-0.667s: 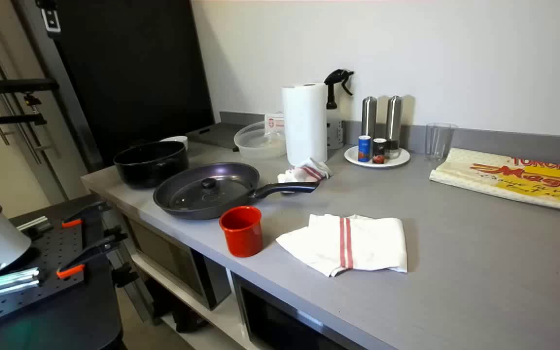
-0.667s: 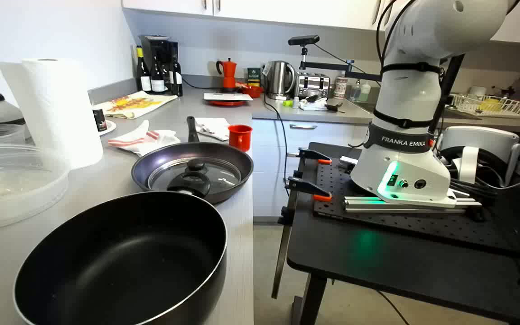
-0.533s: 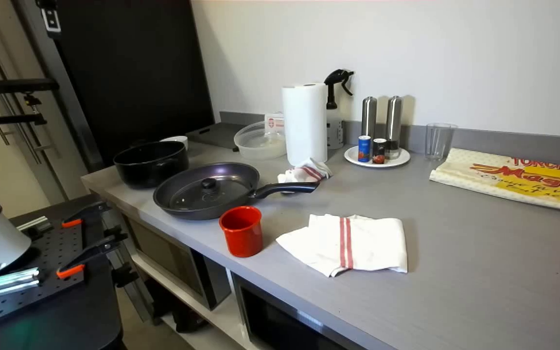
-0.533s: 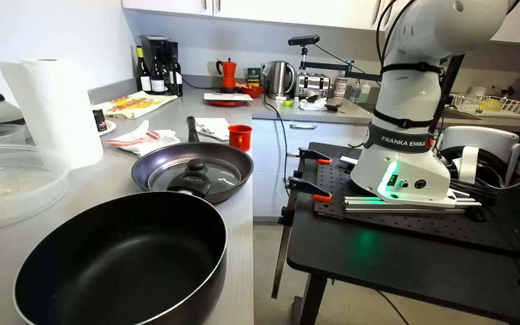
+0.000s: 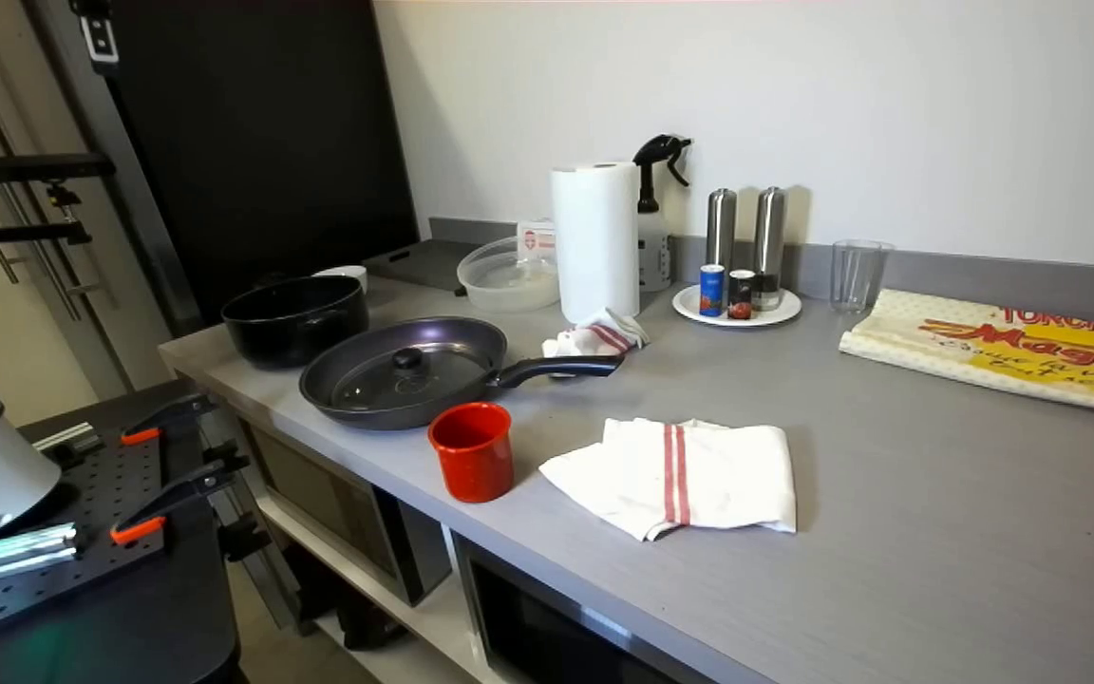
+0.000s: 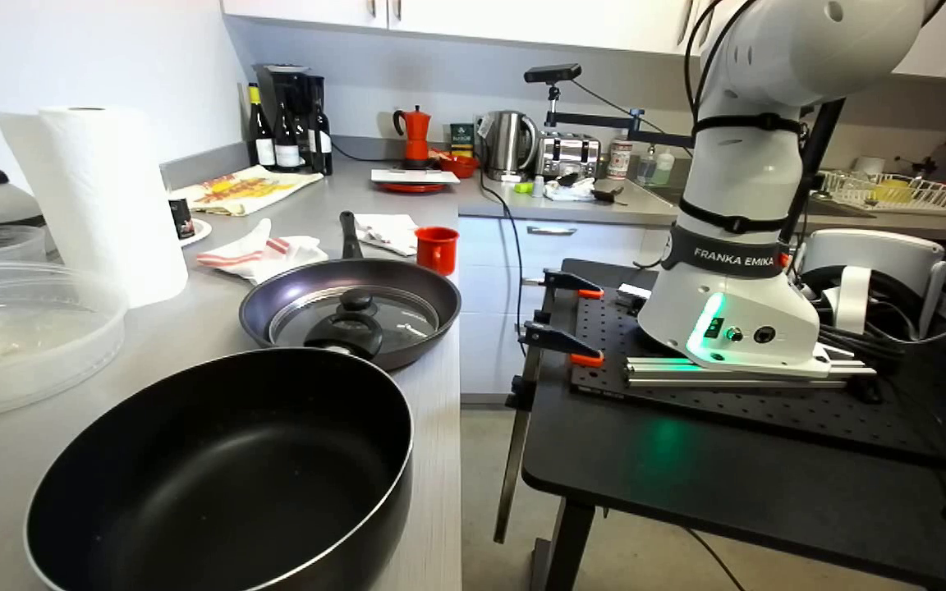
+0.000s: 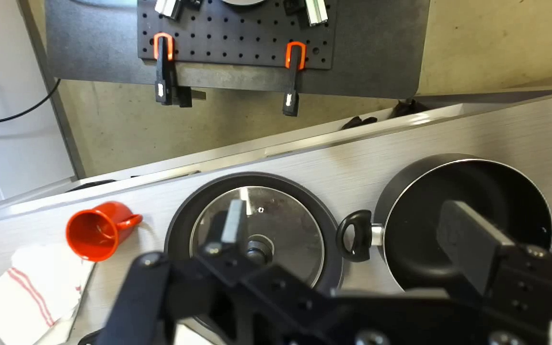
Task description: Cover the pot with the lid in the pan
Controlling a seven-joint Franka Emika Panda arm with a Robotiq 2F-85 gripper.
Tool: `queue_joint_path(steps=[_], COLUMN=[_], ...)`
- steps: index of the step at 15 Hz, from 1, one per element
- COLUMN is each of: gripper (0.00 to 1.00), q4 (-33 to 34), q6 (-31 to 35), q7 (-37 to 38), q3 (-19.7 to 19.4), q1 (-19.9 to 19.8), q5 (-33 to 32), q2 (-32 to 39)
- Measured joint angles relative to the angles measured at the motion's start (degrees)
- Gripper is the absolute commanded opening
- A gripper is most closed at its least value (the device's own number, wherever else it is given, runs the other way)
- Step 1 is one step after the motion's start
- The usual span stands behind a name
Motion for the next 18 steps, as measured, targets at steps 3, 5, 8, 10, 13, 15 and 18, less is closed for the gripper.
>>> queue_joint_path(steps=[3, 5, 8, 10, 13, 15, 18], gripper=[1.0, 1.0, 1.0, 1.0, 1.0, 1.0, 1.0], q4=[0.09, 0.61, 2.33, 4.15, 7.67, 9.97, 13.11], q6=[-0.11, -0.01, 0.19, 1.29, 3.31, 5.72, 10.17], q7=[-0.62, -1.67, -4.68, -6.67, -9.58, -11.34, -13.36], q3=[-0.81, -2.13, -5.1, -7.11, -9.6, -10.68, -11.6], q1=[-0.72, -1.69, -3.37, -4.44, -5.59, -5.98, -6.23], q5=[-1.27, -2.55, -4.45, -5.81, -7.0, -7.33, -7.35], q2=[1.4, 3.48, 8.3, 12.47, 19.55, 24.16, 30.57])
